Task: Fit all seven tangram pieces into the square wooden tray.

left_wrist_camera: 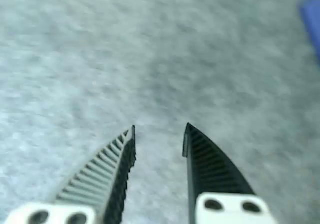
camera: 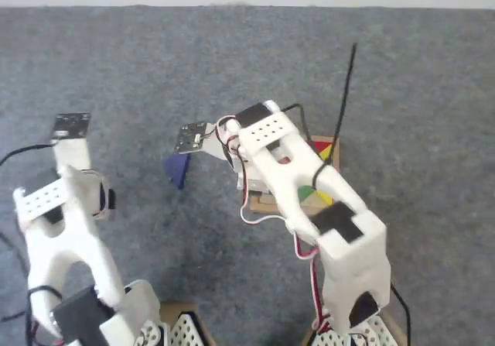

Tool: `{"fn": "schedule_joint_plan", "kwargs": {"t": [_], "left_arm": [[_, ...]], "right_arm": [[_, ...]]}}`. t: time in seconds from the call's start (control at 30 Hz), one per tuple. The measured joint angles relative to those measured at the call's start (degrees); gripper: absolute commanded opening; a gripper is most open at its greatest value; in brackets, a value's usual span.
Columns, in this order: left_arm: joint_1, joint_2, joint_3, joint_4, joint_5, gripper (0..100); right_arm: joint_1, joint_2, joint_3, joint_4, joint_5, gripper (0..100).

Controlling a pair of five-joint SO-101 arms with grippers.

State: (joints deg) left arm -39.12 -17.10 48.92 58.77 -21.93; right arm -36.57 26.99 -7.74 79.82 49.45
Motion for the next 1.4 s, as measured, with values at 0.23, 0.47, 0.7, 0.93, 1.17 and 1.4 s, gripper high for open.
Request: {"fn": "schedule_joint_plan", "kwargs": {"t": [0.23,0.47,0.7,0.93,1.17,1.4], "left_arm": [[-0.5,0.0,3.9,-8.8,-0.5,16],[-0.5,0.0,5.0,-10.7,-0.5,16],[4.0,0.0,7.1,-11.1,-0.5,16],[5.4,0.0,7.5,-11.1,-0.5,16],[8.3,0.0,6.6,-5.8,-0.5,16],[12.1,0.0,2.5,3.8,-0.3,16]], "right_arm": [[-1.5,7.6,-14.9,9.5,0.0,0.9],[3.5,7.6,-25.5,20.4,-1.9,0.8],[12.8,4.2,-18.5,20.7,2.5,0.8],[12.6,-20.0,7.7,18.5,16.1,0.8],[12.7,-27.0,21.6,10.7,22.4,0.8],[12.6,-23.3,22.1,4.9,26.9,0.8]]}}
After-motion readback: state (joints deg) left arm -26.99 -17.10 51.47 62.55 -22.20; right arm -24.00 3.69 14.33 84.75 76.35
